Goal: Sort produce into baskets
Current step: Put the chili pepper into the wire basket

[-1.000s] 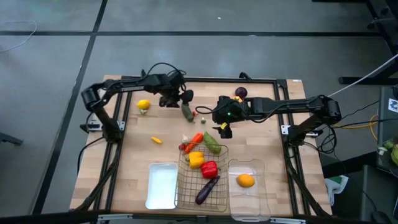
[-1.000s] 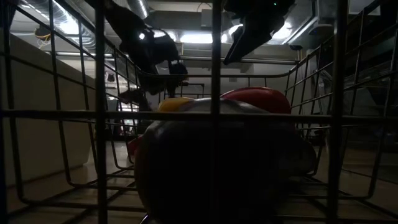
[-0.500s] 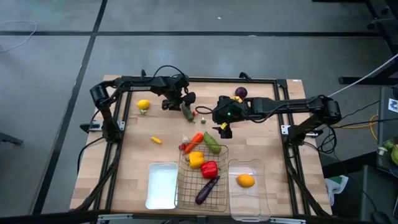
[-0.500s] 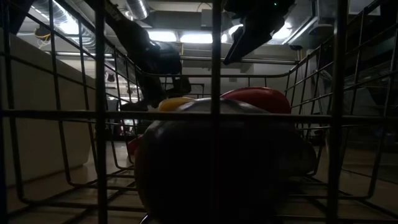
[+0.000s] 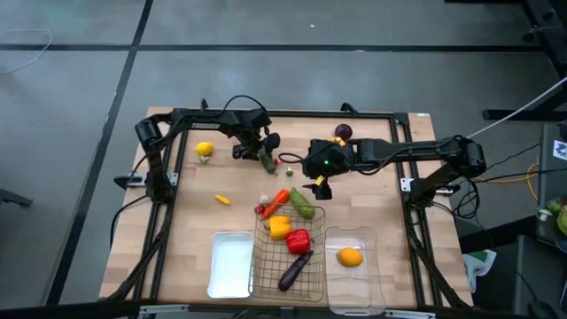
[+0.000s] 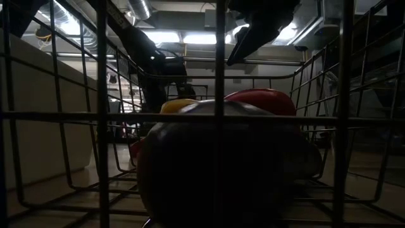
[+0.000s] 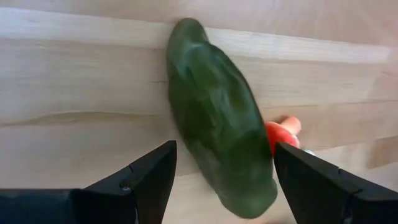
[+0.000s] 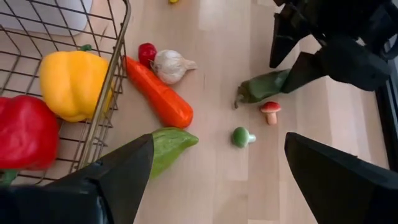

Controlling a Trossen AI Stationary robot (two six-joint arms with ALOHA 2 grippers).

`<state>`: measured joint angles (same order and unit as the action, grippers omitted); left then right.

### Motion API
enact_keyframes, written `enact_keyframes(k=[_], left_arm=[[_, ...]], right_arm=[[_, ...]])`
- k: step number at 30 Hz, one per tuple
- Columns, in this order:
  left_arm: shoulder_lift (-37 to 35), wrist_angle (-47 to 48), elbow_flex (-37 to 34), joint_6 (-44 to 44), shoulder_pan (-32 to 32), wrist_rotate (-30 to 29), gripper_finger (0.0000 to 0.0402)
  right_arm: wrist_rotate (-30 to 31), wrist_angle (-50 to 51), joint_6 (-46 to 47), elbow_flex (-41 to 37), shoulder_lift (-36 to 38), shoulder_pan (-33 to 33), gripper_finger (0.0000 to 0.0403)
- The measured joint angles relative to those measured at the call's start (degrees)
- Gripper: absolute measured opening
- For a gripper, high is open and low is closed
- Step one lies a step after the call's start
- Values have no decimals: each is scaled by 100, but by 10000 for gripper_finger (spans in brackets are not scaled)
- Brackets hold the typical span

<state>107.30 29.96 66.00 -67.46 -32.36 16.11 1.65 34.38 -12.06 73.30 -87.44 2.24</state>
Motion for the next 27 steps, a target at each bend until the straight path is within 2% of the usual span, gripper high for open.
enact_keyframes(k=[12, 22, 27], left_arm=[[68, 151, -2, 198, -11, 31, 258], [64, 148, -2, 462, -11, 31, 179], [62, 81, -2, 729, -10, 30, 162]], right_arm=[[-22, 8, -1, 2, -2, 0, 360], [-22, 14, -1, 2, -2, 0, 360], [-22, 14, -1, 2, -2, 0, 360]])
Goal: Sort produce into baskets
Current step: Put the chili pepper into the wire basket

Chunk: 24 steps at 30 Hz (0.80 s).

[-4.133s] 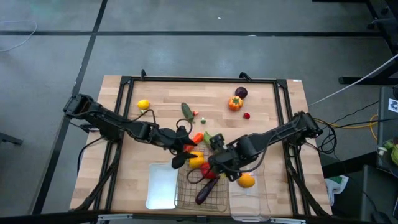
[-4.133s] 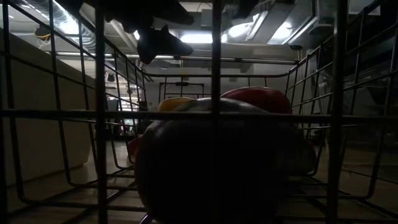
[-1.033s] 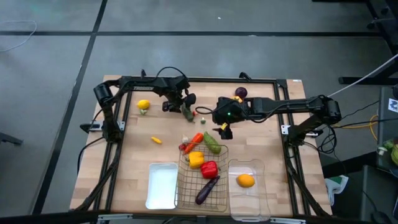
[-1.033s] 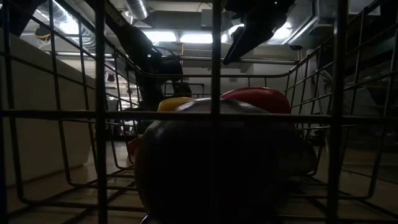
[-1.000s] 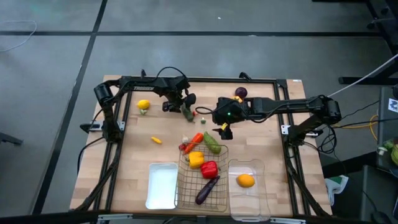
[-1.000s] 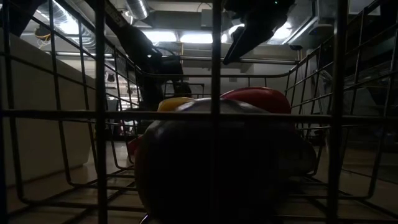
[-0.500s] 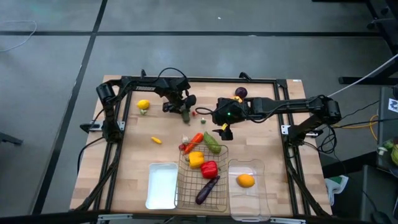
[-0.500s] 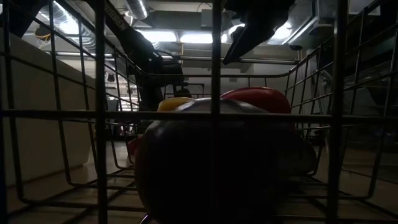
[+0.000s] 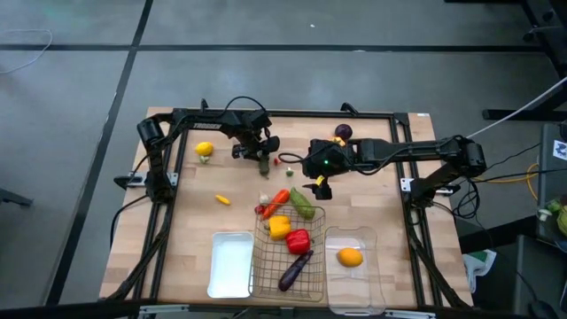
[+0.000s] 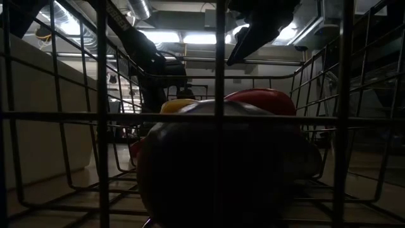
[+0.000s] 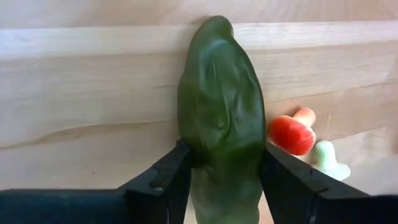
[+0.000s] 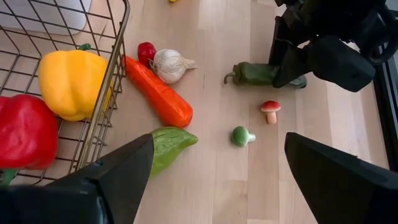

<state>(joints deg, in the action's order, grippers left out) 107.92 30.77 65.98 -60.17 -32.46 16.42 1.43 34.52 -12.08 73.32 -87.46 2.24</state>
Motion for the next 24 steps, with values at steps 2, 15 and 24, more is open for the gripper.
enact_keyframes(k=[2, 15, 24], left_arm=[[-5, -1, 0, 47, 1, -3, 162], [-753, -15, 48, 701, -164, 25, 164], [-1865, 4, 50, 1199, 191, 23, 166]], right_arm=[[0, 0, 0, 0, 0, 0, 360], [2, 11, 0, 0, 0, 4, 360], [2, 9, 0, 0, 0, 4, 360]])
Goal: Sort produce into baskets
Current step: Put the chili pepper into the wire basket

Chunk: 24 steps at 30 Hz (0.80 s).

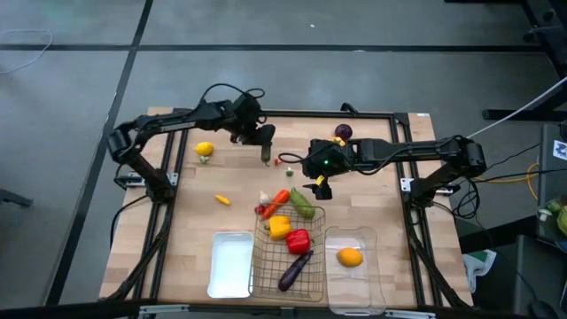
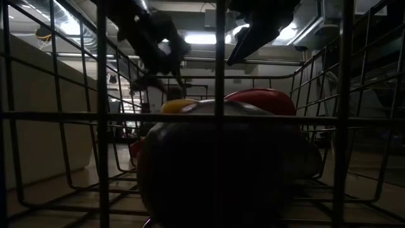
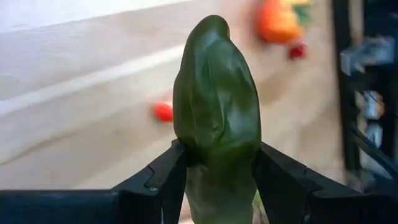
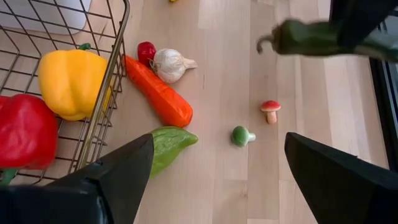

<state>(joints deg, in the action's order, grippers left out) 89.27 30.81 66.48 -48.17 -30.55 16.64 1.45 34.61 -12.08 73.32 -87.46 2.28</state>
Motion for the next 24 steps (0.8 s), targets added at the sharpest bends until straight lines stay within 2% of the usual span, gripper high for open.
enact_keyframes(k=[8, 16, 24], left_arm=[[-550, 15, 2, 93, 1279, -237, 166], [-551, 20, -47, -348, 2884, -1092, 166], [-548, -46, -48, -837, 3889, -1810, 166]], right_arm=[[0, -2, 0, 0, 0, 0, 360], [2, -7, 0, 0, 0, 0, 360], [2, -22, 0, 0, 0, 0, 360]])
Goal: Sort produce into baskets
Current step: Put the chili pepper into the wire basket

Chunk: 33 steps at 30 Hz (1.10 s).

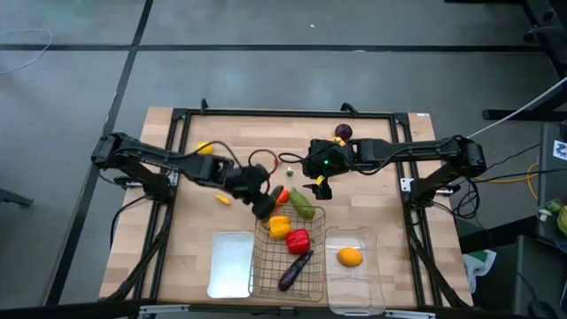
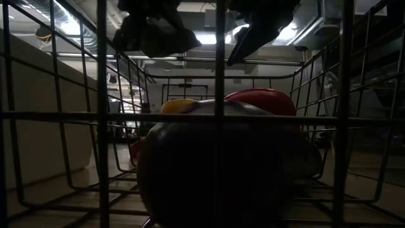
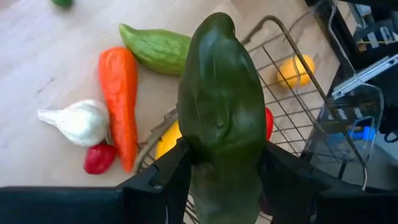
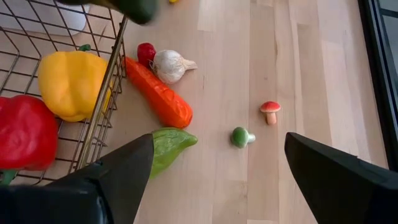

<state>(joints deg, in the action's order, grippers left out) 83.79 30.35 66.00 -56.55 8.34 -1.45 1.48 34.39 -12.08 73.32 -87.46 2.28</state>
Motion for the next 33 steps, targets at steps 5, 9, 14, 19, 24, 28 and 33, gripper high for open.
enact_keyframes(k=[5, 9, 14, 19, 24, 28, 33], left_arm=[[19, -6, 0, -82, 426, -472, 166], [184, -118, -2, -152, 677, -647, 166], [545, -524, -2, -36, 831, -662, 167], [851, -776, -2, 19, 856, -662, 167], [1089, -794, -4, 372, 854, -657, 167], [1249, -971, -4, 397, 844, -361, 167], [1257, -1005, -4, 637, 845, -116, 167]], right_arm=[[0, 0, 0, 0, 0, 0, 360], [0, -3, -1, 0, 0, 0, 360], [0, -4, -2, 0, 0, 0, 360], [0, -2, -1, 0, 0, 0, 360], [0, -2, 0, 0, 0, 0, 360], [0, -1, -2, 0, 0, 0, 360], [0, -4, 0, 0, 2, 0, 360]])
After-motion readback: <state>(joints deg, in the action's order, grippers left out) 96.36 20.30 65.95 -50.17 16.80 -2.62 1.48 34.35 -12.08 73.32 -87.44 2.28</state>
